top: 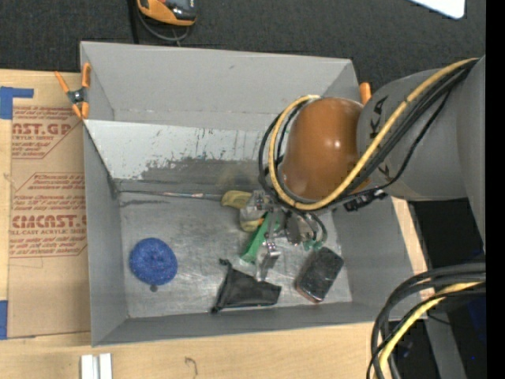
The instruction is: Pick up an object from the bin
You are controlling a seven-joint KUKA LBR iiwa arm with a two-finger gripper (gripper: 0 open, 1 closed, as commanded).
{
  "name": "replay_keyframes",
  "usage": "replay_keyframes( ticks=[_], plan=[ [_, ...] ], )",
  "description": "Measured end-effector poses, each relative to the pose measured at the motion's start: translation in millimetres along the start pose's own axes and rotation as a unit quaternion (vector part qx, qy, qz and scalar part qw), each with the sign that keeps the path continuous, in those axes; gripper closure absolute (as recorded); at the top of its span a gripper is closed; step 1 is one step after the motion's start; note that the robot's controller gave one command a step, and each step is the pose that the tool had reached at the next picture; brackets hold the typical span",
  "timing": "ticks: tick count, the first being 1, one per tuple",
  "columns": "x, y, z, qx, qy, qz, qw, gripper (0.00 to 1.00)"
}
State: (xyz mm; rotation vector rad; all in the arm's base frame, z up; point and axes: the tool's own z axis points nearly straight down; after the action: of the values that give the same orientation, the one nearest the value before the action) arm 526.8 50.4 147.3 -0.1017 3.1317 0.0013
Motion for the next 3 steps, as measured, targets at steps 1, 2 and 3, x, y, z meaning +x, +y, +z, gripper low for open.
replay_keyframes(
  ticks=[1, 2, 3],
  plan=[
    [8.5, -3, 43, 0.0, 0.0032, -0.104, 0.9946, 0.0],
    [22.5, -28, 67, -0.001, 0.0043, -0.165, 0.9863, 0.0],
    [38.9, -32, 71, 0.0, -0.0002, -0.104, 0.9946, 1.0]
  ],
)
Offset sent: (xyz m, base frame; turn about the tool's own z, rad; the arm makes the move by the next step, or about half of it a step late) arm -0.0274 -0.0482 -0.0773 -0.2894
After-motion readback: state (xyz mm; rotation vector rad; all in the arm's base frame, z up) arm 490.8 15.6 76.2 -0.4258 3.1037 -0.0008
